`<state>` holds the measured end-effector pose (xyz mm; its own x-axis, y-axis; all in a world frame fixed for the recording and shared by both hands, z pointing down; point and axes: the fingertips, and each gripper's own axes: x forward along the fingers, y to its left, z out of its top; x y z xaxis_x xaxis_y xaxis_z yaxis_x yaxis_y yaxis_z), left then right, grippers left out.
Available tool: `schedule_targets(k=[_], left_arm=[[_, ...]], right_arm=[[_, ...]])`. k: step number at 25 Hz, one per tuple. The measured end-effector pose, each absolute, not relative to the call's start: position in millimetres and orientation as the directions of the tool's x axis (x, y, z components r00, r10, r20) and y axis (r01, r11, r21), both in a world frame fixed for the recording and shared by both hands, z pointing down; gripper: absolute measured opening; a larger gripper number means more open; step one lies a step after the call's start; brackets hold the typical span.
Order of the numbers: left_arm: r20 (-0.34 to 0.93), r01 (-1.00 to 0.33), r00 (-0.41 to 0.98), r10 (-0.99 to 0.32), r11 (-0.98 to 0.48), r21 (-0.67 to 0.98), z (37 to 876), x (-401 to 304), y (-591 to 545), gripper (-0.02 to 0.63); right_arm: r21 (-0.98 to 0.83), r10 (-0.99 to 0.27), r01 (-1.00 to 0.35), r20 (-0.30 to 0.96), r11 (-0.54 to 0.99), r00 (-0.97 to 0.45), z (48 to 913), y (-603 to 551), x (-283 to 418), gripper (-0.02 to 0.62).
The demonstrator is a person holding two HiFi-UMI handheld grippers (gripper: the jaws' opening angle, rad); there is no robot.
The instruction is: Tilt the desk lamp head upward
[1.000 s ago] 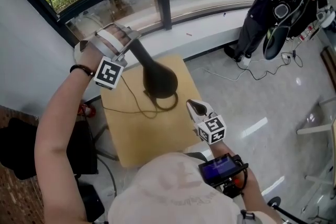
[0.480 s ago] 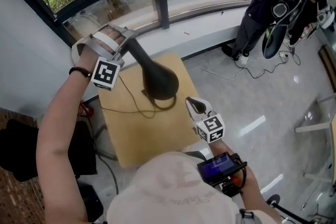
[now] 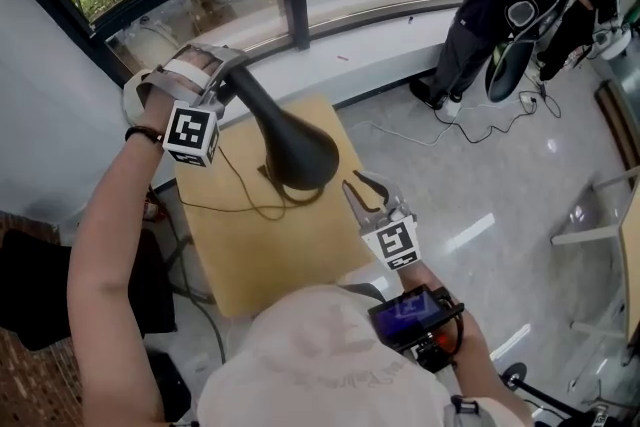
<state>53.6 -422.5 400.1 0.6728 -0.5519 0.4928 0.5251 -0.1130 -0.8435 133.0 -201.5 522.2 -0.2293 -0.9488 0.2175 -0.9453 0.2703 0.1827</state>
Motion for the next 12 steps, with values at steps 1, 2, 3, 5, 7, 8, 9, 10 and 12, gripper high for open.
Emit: schedule_targets(k=[1, 2, 3, 5, 7, 8, 9, 10, 12], left_arm=[[0.498, 0.520, 0.673, -0.547, -0.129, -0.844, 400.6, 53.5, -422.5, 0.298], [0.504, 0.513, 0.673, -0.541, -0.148, -0.845, 401.3, 53.2, -422.5, 0.299], [0.509, 0.505, 0.675, -0.534, -0.169, -0.846, 401.9, 52.8, -422.8, 0.299], [0.517, 0.491, 0.678, -0.522, -0.203, -0.847, 402.4, 52.6, -423.5, 0.299], [0.521, 0.483, 0.680, -0.516, -0.219, -0.848, 402.2, 53.3, -423.9, 0.299], [0.523, 0.481, 0.680, -0.515, -0.225, -0.847, 402.2, 53.9, -424.0, 0.299], [0.526, 0.480, 0.678, -0.514, -0.233, -0.846, 402.5, 54.5, -424.3, 0.299], [0.530, 0.477, 0.675, -0.513, -0.244, -0.844, 403.1, 54.8, -424.7, 0.299], [0.538, 0.469, 0.673, -0.508, -0.270, -0.841, 405.0, 54.3, -425.7, 0.299]], right_arm=[[0.230, -0.948, -0.932, 0.220, 0.281, -0.231, 520.5, -201.0, 129.8, 0.117], [0.279, -0.946, -0.915, 0.224, 0.291, -0.233, 519.4, -200.9, 126.9, 0.132], [0.325, -0.946, -0.898, 0.226, 0.297, -0.231, 518.0, -201.4, 125.1, 0.145], [0.401, -0.953, -0.870, 0.216, 0.286, -0.214, 511.1, -203.7, 125.9, 0.158], [0.445, -0.964, -0.858, 0.184, 0.257, -0.193, 497.0, -205.9, 130.7, 0.158], [0.461, -0.967, -0.852, 0.169, 0.247, -0.189, 489.9, -206.4, 132.9, 0.155], [0.479, -0.968, -0.843, 0.160, 0.246, -0.192, 484.5, -206.4, 134.1, 0.160], [0.496, -0.967, -0.831, 0.156, 0.252, -0.200, 480.8, -205.8, 134.4, 0.156], [0.522, -0.963, -0.810, 0.150, 0.268, -0.223, 475.4, -203.6, 133.3, 0.142]])
